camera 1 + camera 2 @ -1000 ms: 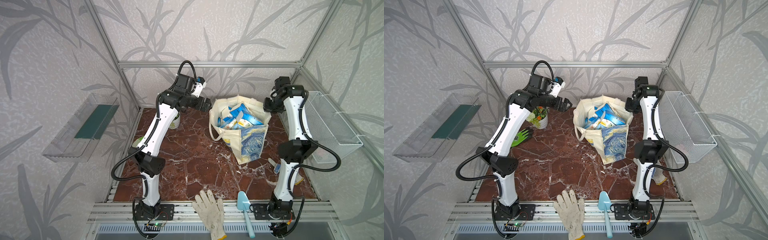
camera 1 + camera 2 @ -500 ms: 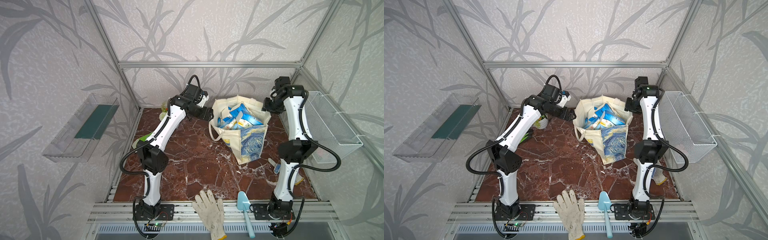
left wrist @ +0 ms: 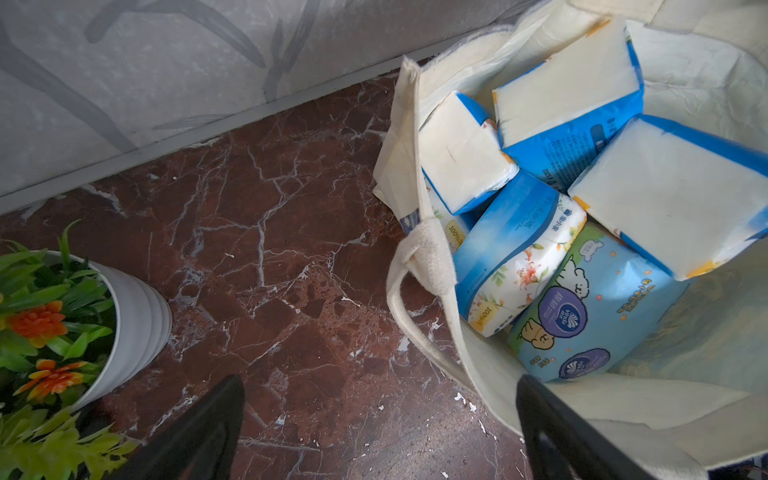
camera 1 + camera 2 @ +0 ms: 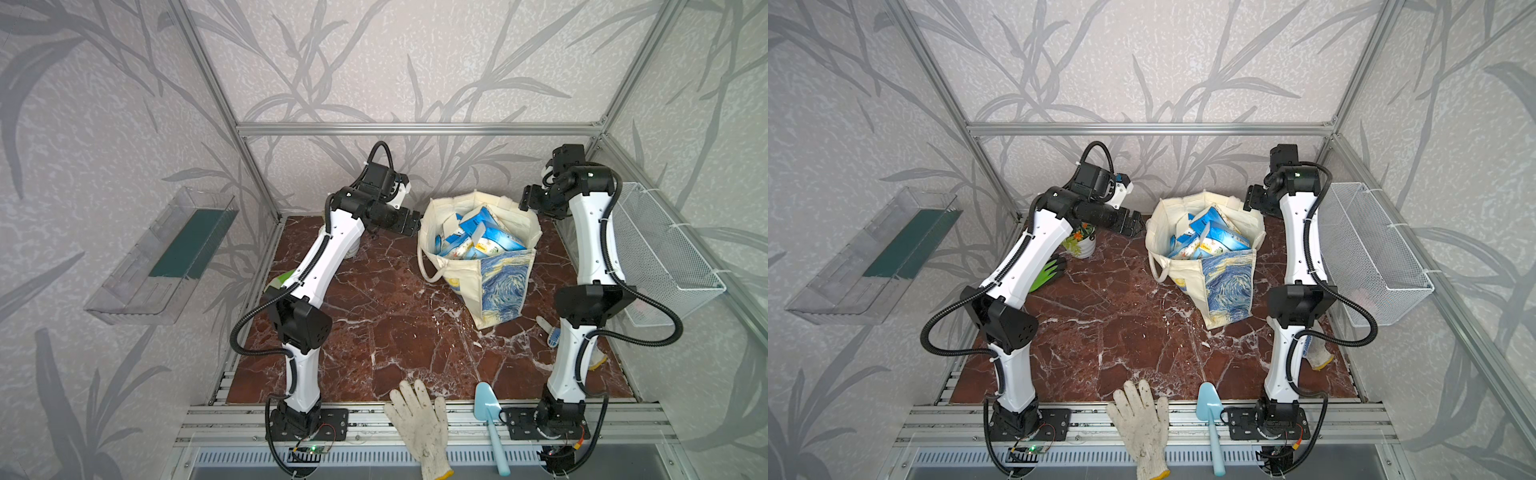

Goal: Put tissues into the canvas bag
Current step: Adjust the canvas bag at the center of the board.

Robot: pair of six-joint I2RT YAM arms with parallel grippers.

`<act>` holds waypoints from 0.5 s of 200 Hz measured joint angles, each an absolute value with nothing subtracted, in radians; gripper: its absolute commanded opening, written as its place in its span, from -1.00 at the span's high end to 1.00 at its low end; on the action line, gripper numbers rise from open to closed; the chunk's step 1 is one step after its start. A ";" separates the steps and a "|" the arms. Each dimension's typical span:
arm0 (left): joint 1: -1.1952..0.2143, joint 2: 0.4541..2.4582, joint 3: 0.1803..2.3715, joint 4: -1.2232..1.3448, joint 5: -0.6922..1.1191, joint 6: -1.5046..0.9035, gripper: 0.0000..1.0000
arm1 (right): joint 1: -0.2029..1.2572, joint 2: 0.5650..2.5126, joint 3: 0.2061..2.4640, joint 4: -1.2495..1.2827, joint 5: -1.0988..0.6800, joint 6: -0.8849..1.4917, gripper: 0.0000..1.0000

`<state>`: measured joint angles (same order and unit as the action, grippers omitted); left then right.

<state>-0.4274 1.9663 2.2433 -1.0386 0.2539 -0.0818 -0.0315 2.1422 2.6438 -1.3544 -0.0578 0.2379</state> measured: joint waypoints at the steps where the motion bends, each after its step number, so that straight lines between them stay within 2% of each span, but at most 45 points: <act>1: -0.427 1.966 2.244 -1.039 0.254 -0.082 -0.99 | -0.031 2.142 2.644 -1.354 -0.058 0.238 -0.52; 76: -0.406 1.993 2.165 -1.016 0.315 -0.154 -0.97 | -0.031 2.132 2.630 -1.333 -0.037 0.237 -0.44; 100: -0.405 2.034 2.166 -1.014 0.406 -0.174 -0.82 | -0.031 2.131 2.586 -1.333 -0.025 0.237 -0.40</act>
